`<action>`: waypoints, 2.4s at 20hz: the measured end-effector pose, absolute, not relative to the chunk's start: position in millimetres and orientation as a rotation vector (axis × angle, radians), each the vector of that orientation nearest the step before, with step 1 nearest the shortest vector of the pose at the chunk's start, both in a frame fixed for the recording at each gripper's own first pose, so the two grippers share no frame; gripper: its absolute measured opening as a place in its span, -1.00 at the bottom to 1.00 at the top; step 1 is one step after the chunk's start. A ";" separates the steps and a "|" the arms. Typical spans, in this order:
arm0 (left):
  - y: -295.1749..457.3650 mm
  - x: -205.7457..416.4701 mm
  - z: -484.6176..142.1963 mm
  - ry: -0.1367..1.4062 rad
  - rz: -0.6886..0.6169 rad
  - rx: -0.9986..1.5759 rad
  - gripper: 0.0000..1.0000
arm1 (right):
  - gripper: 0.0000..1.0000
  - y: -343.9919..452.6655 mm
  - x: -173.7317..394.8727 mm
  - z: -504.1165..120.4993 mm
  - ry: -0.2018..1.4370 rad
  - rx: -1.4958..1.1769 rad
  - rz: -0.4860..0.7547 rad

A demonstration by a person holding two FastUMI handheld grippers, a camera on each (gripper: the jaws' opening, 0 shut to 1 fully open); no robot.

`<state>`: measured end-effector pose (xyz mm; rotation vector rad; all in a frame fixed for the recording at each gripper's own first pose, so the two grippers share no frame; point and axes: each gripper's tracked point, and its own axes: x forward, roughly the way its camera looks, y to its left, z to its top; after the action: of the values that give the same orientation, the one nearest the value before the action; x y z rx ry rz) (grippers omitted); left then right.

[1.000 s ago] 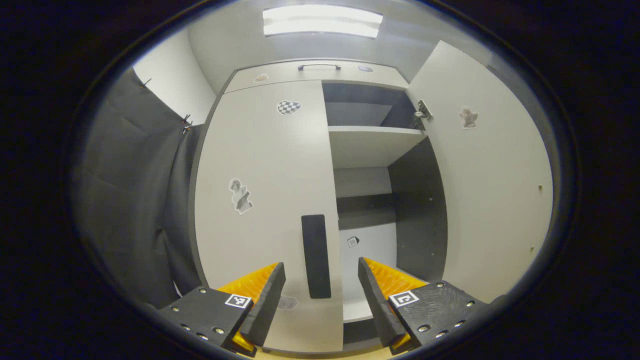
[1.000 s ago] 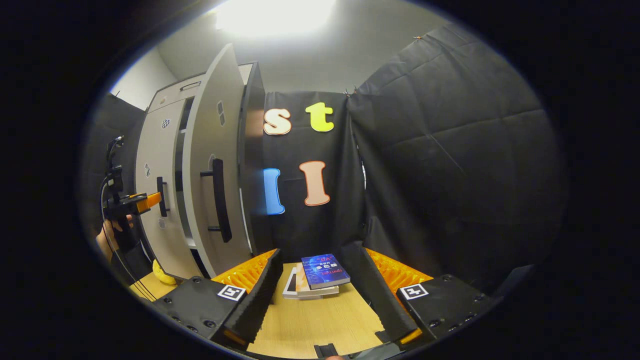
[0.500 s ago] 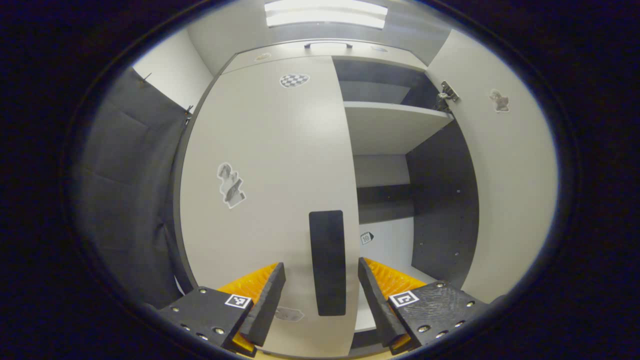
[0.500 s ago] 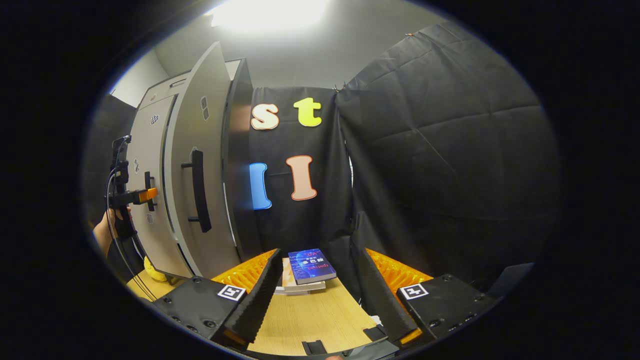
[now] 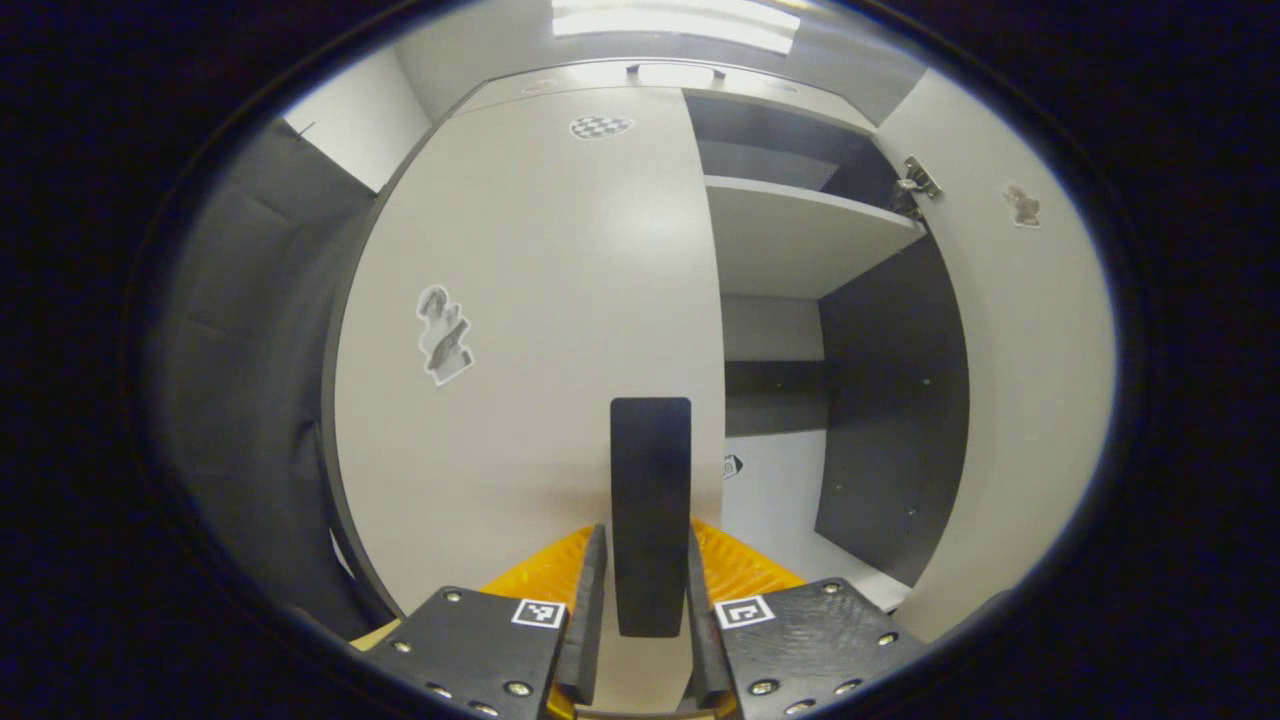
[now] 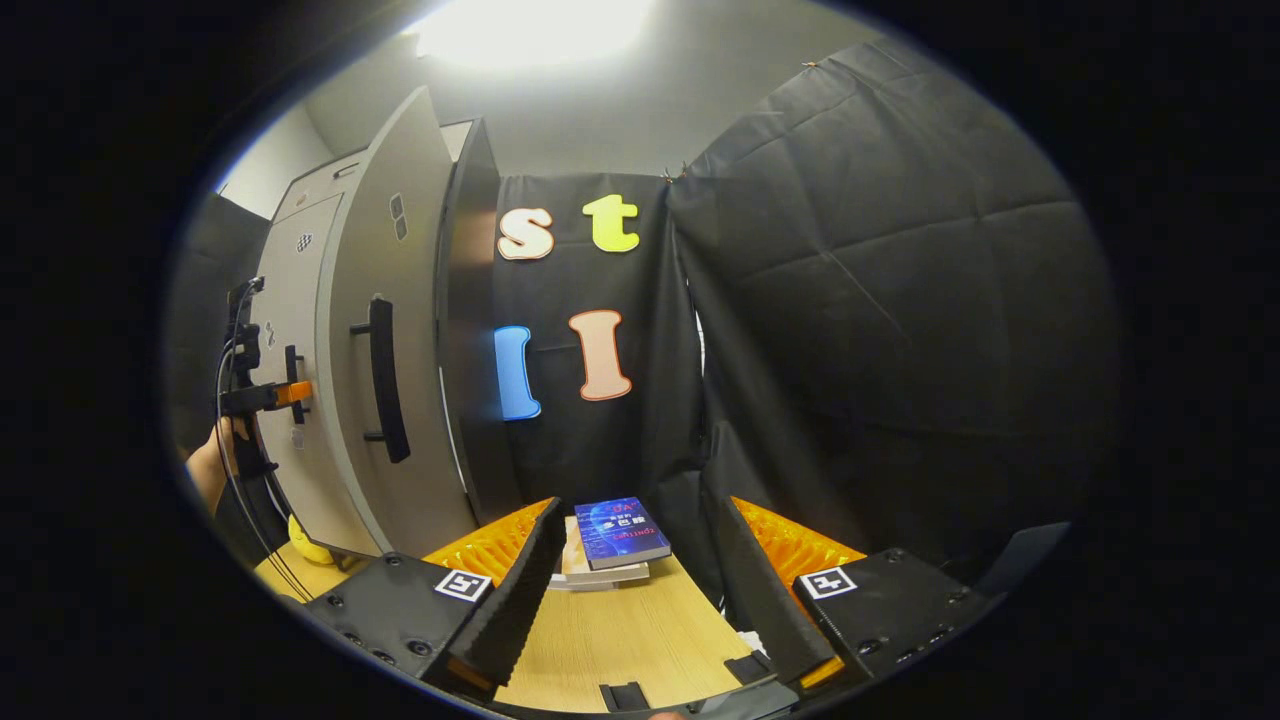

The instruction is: Open the right door of the double-door shoe cabinet with the right hand, and open the left door with the left hand.

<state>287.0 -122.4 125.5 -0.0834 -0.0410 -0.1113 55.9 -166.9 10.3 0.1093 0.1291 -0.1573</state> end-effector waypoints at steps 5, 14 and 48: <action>-121.4 287.2 121.6 -0.004 -0.101 -0.091 -0.60 | 0.92 -164.9 62.0 8.2 0.127 0.110 -0.117; -104.2 239.9 124.8 0.010 -0.120 -0.104 -0.78 | 0.84 -138.5 64.6 11.4 0.119 0.103 -0.043; 58.4 117.3 124.3 0.023 -0.224 -0.068 -0.81 | 0.84 44.8 -3.7 35.0 0.123 0.023 0.090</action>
<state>117.3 58.4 124.3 -0.0678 0.0229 -0.2243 -3.7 44.8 35.0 0.0232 0.1232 0.0902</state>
